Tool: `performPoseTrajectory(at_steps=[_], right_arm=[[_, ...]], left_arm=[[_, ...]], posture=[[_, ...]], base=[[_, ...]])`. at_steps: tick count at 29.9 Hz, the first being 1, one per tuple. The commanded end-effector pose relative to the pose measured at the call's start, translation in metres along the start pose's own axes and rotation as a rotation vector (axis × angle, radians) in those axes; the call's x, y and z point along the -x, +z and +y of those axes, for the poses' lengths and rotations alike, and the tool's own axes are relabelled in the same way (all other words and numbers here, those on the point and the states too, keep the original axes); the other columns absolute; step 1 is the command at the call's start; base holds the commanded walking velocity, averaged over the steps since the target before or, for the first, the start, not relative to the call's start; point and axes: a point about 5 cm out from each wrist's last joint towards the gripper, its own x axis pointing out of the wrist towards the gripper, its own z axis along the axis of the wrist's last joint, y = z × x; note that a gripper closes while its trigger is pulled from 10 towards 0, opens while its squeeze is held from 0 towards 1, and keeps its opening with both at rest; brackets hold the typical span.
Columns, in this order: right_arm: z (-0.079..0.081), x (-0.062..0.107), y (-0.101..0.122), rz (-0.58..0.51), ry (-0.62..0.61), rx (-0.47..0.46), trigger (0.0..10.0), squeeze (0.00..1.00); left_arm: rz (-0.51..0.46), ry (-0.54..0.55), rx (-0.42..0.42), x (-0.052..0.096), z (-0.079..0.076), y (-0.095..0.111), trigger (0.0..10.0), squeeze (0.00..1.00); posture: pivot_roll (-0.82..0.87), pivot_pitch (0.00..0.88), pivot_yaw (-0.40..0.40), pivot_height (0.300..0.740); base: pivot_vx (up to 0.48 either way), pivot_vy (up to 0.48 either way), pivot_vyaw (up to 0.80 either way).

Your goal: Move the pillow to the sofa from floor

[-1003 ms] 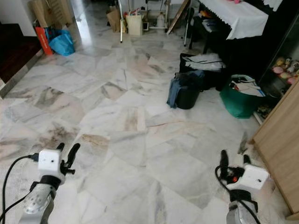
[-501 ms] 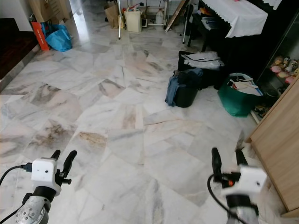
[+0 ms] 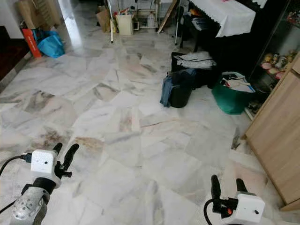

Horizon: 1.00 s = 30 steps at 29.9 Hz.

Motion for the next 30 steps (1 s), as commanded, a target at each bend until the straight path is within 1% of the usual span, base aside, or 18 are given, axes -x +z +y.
performPoseTrajectory(at_steps=[1,3,4,5,8,10,11,12,14,16,18,19,21,26,27,30], right_arm=[[-0.006,-0.004,-0.001,0.004,0.002,0.022,10.0,0.00],[-0.009,-0.012,-0.001,0.005,0.028,0.041,10.0,0.00],[-0.011,-0.022,0.000,0.005,0.055,0.064,10.0,0.00],[-0.012,-0.028,0.002,0.005,0.069,0.077,10.0,0.00],[-0.013,-0.038,0.005,-0.003,0.089,0.092,10.0,0.00],[-0.007,-0.052,0.014,-0.039,0.149,0.111,10.0,0.00],[-0.007,-0.052,0.014,-0.039,0.149,0.111,10.0,0.00],[-0.003,-0.059,0.024,-0.077,0.167,0.101,10.0,0.00],[0.001,-0.065,0.033,-0.115,0.190,0.091,10.0,0.00],[0.007,-0.070,0.044,-0.156,0.215,0.076,10.0,0.00],[0.013,-0.072,0.050,-0.178,0.241,0.056,10.0,0.00],[0.018,-0.074,0.053,-0.187,0.271,0.047,10.0,0.00],[0.029,-0.075,0.058,-0.205,0.340,0.066,10.0,0.00],[0.034,-0.075,0.063,-0.224,0.357,0.040,10.0,0.00],[0.043,-0.072,0.064,-0.227,0.405,0.037,10.0,0.00],[0.046,-0.071,0.064,-0.228,0.427,0.047,10.0,0.00]], left_arm=[[0.030,-0.002,0.012,-0.001,0.004,-0.005,10.0,0.00],[0.040,-0.003,0.006,-0.001,0.006,-0.007,10.0,0.00],[0.047,-0.004,0.003,-0.002,0.006,-0.009,10.0,0.00],[0.048,-0.003,0.003,-0.003,0.006,-0.009,10.0,0.00],[0.045,-0.001,0.005,-0.006,0.005,-0.009,10.0,0.00],[0.044,0.002,0.014,-0.008,0.004,-0.009,10.0,0.00],[0.044,0.002,0.014,-0.008,0.004,-0.009,10.0,0.00],[0.043,0.005,0.020,-0.008,0.003,-0.010,10.0,0.00],[0.040,0.010,0.030,-0.009,0.002,-0.011,10.0,0.00],[0.034,0.025,0.058,-0.010,0.001,-0.011,10.0,0.00],[0.033,0.036,0.077,-0.012,0.001,-0.012,10.0,0.00],[0.035,0.039,0.081,-0.013,0.000,-0.013,10.0,0.00],[0.031,0.032,0.088,-0.014,-0.005,-0.014,10.0,0.00],[0.021,0.025,0.100,-0.017,-0.008,-0.012,10.0,0.00],[0.014,0.024,0.106,-0.018,-0.009,-0.011,10.0,0.00],[0.010,0.021,0.110,-0.019,-0.009,-0.010,10.0,0.00]], posture=[[-0.01,0.000,0.045,0.740],[-0.02,0.000,0.044,0.740],[-0.02,0.000,0.038,0.740],[-0.02,0.000,0.038,0.740],[-0.01,0.000,0.030,0.740],[-0.01,0.000,0.018,0.740],[-0.01,0.000,0.018,0.740],[-0.01,0.000,0.010,0.740],[-0.01,0.000,-0.001,0.740],[-0.01,0.000,-0.020,0.740],[-0.01,0.000,-0.030,0.740],[-0.01,0.000,-0.030,0.740],[-0.01,0.000,-0.034,0.740],[-0.01,0.000,-0.035,0.740],[-0.01,0.000,-0.038,0.740],[-0.01,0.000,-0.039,0.740]], base=[[0.000,0.000,0.00],[0.000,0.000,0.00],[0.000,0.000,0.00],[0.000,0.000,0.00],[0.000,0.000,0.00],[0.000,0.000,0.00],[0.000,0.000,0.00],[0.000,0.000,0.00],[0.000,0.000,0.00],[0.000,0.000,0.00],[0.000,0.000,0.00],[0.000,0.000,0.00],[0.000,0.000,0.00],[0.000,0.000,0.00],[0.000,0.000,0.00],[0.000,0.000,0.00]])
